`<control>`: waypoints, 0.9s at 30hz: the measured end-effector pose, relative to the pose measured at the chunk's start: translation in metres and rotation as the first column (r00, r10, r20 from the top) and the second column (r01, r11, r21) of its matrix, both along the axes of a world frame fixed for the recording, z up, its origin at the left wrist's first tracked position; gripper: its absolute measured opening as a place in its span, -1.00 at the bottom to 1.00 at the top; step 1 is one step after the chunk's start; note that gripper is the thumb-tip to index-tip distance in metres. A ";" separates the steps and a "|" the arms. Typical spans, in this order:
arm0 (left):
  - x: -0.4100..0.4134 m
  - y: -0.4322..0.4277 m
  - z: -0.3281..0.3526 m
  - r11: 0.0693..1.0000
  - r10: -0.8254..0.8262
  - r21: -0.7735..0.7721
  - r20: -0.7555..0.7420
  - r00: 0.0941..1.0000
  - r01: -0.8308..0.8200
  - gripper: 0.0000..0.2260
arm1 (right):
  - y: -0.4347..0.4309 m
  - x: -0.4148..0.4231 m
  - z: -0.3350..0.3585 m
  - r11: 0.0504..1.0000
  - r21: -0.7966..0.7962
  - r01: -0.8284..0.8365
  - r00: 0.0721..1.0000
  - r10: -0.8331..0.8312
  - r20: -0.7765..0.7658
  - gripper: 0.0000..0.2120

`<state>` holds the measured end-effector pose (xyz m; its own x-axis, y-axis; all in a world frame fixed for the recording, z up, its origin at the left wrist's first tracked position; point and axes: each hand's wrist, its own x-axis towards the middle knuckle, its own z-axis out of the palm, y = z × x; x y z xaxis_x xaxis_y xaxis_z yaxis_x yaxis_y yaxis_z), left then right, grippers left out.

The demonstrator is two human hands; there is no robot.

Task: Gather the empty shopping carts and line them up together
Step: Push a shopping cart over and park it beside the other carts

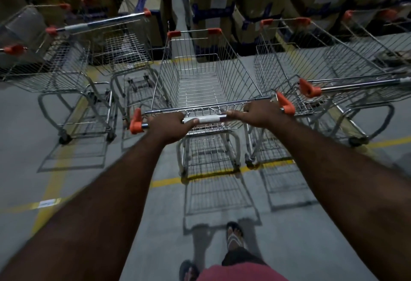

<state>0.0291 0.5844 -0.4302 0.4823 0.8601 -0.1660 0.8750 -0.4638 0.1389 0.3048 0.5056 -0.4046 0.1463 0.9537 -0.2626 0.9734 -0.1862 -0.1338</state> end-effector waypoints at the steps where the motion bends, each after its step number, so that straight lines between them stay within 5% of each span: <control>1: 0.001 0.000 0.000 1.000 0.003 -0.008 0.005 1.000 -0.003 -0.22 | 0.000 0.001 0.000 1.000 0.006 0.003 1.000 -0.003 0.004 -0.10; 11: 0.003 0.007 0.001 1.000 0.012 -0.018 -0.011 1.000 -0.012 -0.23 | 0.009 0.004 -0.007 1.000 0.015 -0.021 0.998 0.020 0.054 -0.17; 17: 0.000 0.016 -0.002 0.999 0.033 -0.041 0.013 0.999 -0.032 -0.09 | 0.012 0.001 -0.008 1.000 0.021 0.017 0.998 -0.019 0.057 0.04; 27: -0.007 0.016 -0.005 1.000 0.009 -0.019 0.012 1.000 -0.009 -0.14 | 0.005 -0.008 -0.007 0.999 0.002 0.038 0.998 -0.038 0.050 0.00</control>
<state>0.0223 0.5999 -0.4355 0.4767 0.8613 -0.1759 0.8773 -0.4532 0.1583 0.2964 0.5107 -0.4115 0.1958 0.9474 -0.2531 0.9710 -0.2235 -0.0852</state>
